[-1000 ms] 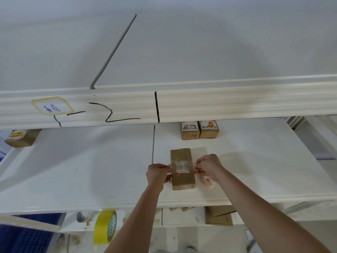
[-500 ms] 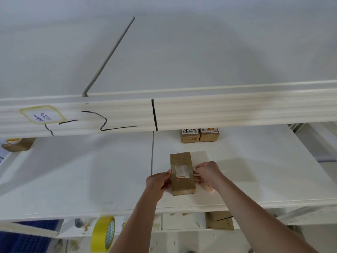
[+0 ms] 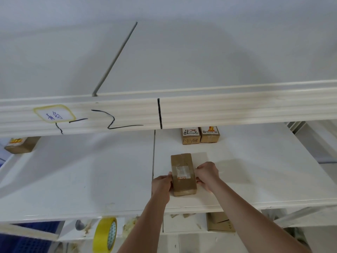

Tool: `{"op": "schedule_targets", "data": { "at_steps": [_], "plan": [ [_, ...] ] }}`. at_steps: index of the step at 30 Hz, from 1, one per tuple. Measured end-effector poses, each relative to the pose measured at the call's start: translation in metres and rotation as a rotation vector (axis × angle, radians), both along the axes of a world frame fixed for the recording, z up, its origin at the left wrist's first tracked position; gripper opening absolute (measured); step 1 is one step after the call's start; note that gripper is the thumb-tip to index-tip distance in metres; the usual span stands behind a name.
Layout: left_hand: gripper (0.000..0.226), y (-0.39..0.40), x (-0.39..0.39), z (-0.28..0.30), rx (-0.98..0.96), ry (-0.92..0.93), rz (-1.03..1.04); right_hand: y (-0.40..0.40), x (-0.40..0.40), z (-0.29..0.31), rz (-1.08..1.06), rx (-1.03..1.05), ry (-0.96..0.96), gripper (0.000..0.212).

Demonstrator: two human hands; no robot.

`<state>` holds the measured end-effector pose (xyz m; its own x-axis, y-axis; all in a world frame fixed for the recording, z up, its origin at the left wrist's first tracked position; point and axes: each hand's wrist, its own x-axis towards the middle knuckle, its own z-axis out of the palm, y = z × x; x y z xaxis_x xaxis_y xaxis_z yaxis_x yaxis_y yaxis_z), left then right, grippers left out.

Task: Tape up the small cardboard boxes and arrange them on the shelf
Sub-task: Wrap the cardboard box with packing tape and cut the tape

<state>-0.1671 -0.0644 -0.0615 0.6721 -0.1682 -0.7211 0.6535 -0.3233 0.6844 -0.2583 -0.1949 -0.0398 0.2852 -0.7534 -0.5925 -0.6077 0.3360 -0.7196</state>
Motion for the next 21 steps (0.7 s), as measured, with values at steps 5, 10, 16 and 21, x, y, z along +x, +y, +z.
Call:
{"op": "schedule_targets", "data": {
  "at_steps": [5,10,16,21],
  "plan": [
    [0.028,0.0,-0.002,0.0,0.034,-0.048,-0.012,0.005,0.008,0.005,0.031,-0.108,0.136,0.012],
    [0.016,0.001,-0.001,0.003,0.137,-0.253,-0.017,0.011,0.006,0.012,0.098,-0.305,0.197,0.011],
    [0.032,-0.007,-0.007,0.028,0.193,-0.644,-0.162,0.022,0.007,0.017,0.211,-0.421,0.211,0.012],
    [0.022,-0.011,-0.014,0.028,0.266,-0.667,-0.287,0.026,0.009,0.02,0.272,-0.431,0.274,0.015]
  ]
}}
